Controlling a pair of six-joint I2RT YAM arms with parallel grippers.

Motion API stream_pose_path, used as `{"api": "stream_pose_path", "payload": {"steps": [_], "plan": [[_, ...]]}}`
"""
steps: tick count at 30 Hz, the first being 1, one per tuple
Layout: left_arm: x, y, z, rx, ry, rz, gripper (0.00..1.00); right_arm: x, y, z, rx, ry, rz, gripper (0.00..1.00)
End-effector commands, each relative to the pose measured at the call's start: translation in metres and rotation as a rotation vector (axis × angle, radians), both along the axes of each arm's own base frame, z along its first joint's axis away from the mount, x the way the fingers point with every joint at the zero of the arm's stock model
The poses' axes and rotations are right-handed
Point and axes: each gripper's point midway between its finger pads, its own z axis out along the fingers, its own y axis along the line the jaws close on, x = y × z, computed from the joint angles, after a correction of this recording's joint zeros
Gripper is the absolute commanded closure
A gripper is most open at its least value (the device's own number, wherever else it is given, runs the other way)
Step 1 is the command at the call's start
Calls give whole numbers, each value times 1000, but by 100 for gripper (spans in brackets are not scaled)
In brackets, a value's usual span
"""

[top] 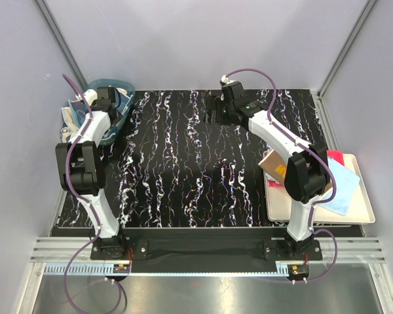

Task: Fold and stack the towels
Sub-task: Grab crumpled towel

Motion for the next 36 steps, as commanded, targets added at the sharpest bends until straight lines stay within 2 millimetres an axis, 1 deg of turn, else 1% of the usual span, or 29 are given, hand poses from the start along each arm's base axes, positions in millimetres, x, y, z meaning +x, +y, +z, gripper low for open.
{"api": "stream_pose_path", "payload": {"steps": [1,4,6,12,15,20,24,25,27,28,31,32,33,34,36], "plan": [[11,14,16,24,-38,39,43,5,12,22,45,-68,39,2],[9,12,5,8,-18,33,43,6,9,19,31,-63,26,2],[9,10,4,0,-26,25,43,6,8,16,26,-59,24,2],[9,4,-12,-21,4,-4,43,2,8,12,24,-48,23,2],[7,4,-17,-21,13,-3,45,1,7,12,22,-47,24,2],[5,4,-20,-21,19,-1,47,1,6,13,23,-46,21,2],[7,2,-20,-31,14,-7,56,0,6,12,22,-45,24,2],[9,2,-20,-33,10,-7,61,-1,6,12,22,-44,25,2],[9,2,-19,-38,5,-5,67,0,6,12,21,-46,26,2],[10,2,-18,-43,3,-6,75,0,6,13,21,-47,25,2],[13,2,-13,-56,-19,-11,87,0,6,13,22,-47,26,2],[13,2,-10,-58,-26,-16,94,0,6,12,21,-42,24,2],[15,1,-6,-58,-40,-19,98,0,5,12,19,-41,22,2],[16,1,-1,-60,-53,-23,100,1,6,12,20,-45,23,2],[18,1,6,-59,-80,-24,100,0,6,11,16,-43,27,2]]}}
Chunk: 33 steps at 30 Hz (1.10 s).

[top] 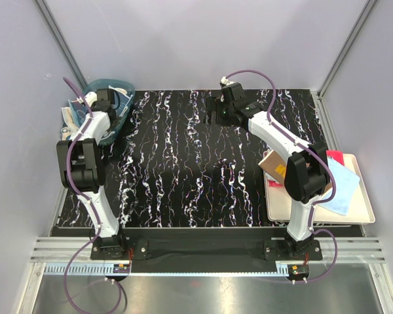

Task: Fold and stack the towels
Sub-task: Grab crumpled towel

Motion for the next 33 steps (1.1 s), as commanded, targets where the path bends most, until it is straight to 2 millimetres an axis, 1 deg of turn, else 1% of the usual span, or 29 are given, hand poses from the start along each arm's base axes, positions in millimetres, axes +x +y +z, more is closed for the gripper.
{"api": "stream_pose_path", "payload": {"steps": [1,3,4,5,6,7,8,10,12,13,14,15,17,18,19,20,23,25,26,27,28,29,31,32,33], "plan": [[14,1,40,-2,-141,-2,100,2,5,16,14,-48,19,2],[15,1,53,-3,-203,0,100,3,6,16,16,-47,21,2],[15,1,60,-3,-235,-1,100,6,3,17,2,-56,3,2],[14,-1,83,-4,-301,-4,100,7,3,14,-5,-50,4,2],[16,-5,87,-22,-356,-14,100,9,5,17,-1,-56,5,2],[17,-7,100,-28,-406,-20,100,10,5,17,-2,-55,3,2],[14,-11,121,-32,-470,-21,100,13,7,18,-3,-55,6,2],[15,-13,142,-25,-538,-21,100,16,10,19,4,-55,9,2],[13,-17,171,-20,-622,-29,100,20,13,20,9,-55,11,2],[11,-18,174,-17,-636,-29,100,20,14,15,3,-40,12,2],[10,-18,182,-16,-661,-29,100,23,15,21,10,-50,13,2],[8,-20,200,-15,-718,-32,100,24,16,21,9,-51,14,2],[4,-19,211,-10,-758,-27,100,27,18,24,9,-54,15,2],[2,-19,224,-7,-798,-26,100,28,19,25,10,-54,16,2],[1,-20,231,-4,-819,-28,100,28,20,23,7,-47,17,2],[1,-21,241,1,-848,-32,100,30,21,27,10,-56,18,2],[-5,-26,264,16,-907,-48,100,32,23,29,9,-60,23,2],[-9,-33,280,26,-947,-68,100,33,24,31,7,-66,27,2],[-11,-41,291,41,-974,-93,100,34,23,31,4,-68,24,2],[-13,-44,298,50,-991,-102,100,35,24,31,3,-68,25,2],[-18,-46,310,76,-1013,-114,100,35,25,33,2,-74,30,2],[-20,-57,317,81,-1029,-136,100,37,24,33,2,-76,27,2],[-27,-64,340,114,-1072,-160,100,38,25,33,-3,-78,27,2],[-29,-72,349,117,-1088,-177,100,38,24,34,-6,-81,22,2],[-33,-76,366,126,-1123,-185,100,39,24,35,-8,-86,24,2]]}}
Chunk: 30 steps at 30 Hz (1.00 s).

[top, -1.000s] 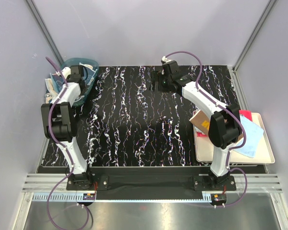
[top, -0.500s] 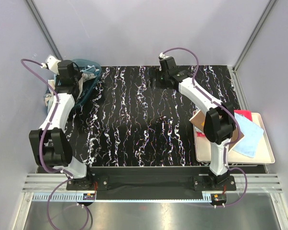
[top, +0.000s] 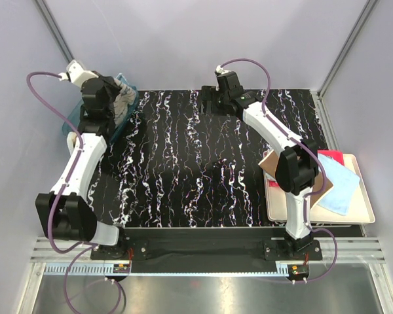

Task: Fold and stack the towels
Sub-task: Grab crumpled towel, then move the towel to the center of the board

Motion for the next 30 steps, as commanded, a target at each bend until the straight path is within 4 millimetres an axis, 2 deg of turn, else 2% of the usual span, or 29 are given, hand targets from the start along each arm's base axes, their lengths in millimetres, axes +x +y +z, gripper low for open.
{"api": "stream_pose_path", "payload": {"steps": [1,5,6,7,9,11,19,23,25,26,27,29,30], "plan": [[-27,-10,121,72,-310,2,100,6,6,12,-10,-43,12,2],[-41,-38,171,115,-413,-64,100,7,2,16,-22,-57,-6,2],[-43,-42,178,124,-428,-80,100,7,1,19,-23,-64,-7,2],[-47,-44,194,139,-458,-83,100,7,1,20,-23,-67,-10,2],[-40,-50,196,144,-454,-104,100,7,0,23,-23,-73,-12,2],[-39,-48,202,147,-455,-94,100,6,-1,23,-26,-71,-14,2],[-19,-62,198,172,-436,-155,100,1,-11,24,-57,-76,-30,2],[-18,-97,200,221,-449,-290,100,1,-25,29,-98,-99,-77,1],[-19,-110,207,278,-446,-324,100,0,-32,38,-104,-122,-98,1],[-21,-124,209,291,-449,-351,100,0,-36,43,-107,-136,-116,0],[-23,-131,211,303,-453,-369,100,-1,-39,55,-94,-161,-127,0],[-31,-147,222,327,-471,-407,100,-3,-45,65,-92,-184,-145,0],[-36,-151,227,337,-480,-416,100,-5,-49,79,-77,-213,-156,0]]}}
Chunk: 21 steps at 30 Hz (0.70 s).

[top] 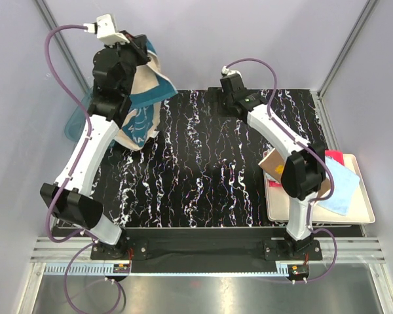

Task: Fold and stack the towels
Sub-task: Move the towel to the center of the board

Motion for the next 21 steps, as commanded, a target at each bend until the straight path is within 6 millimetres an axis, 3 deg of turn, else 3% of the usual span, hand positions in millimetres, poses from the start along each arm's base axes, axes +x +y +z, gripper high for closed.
{"api": "stream_pose_path", "payload": {"steps": [1,4,7,12,16,20,21], "plan": [[-43,-22,79,65,-208,-75,100,-4,-17,82,44,-190,-50,0],[-68,-43,98,81,-258,-111,100,-11,-24,101,48,-231,-60,0],[-97,-50,119,82,-315,-122,100,-18,-30,115,48,-261,-61,0],[-127,-60,139,76,-360,-141,100,-36,-22,133,128,-286,9,0],[-118,-76,129,64,-298,-179,100,-44,-12,125,183,-262,49,0],[-78,-100,89,72,-177,-196,100,-43,-20,106,142,-236,9,0],[-53,-111,64,85,-118,-194,100,-43,-24,98,125,-223,-7,0]]}}
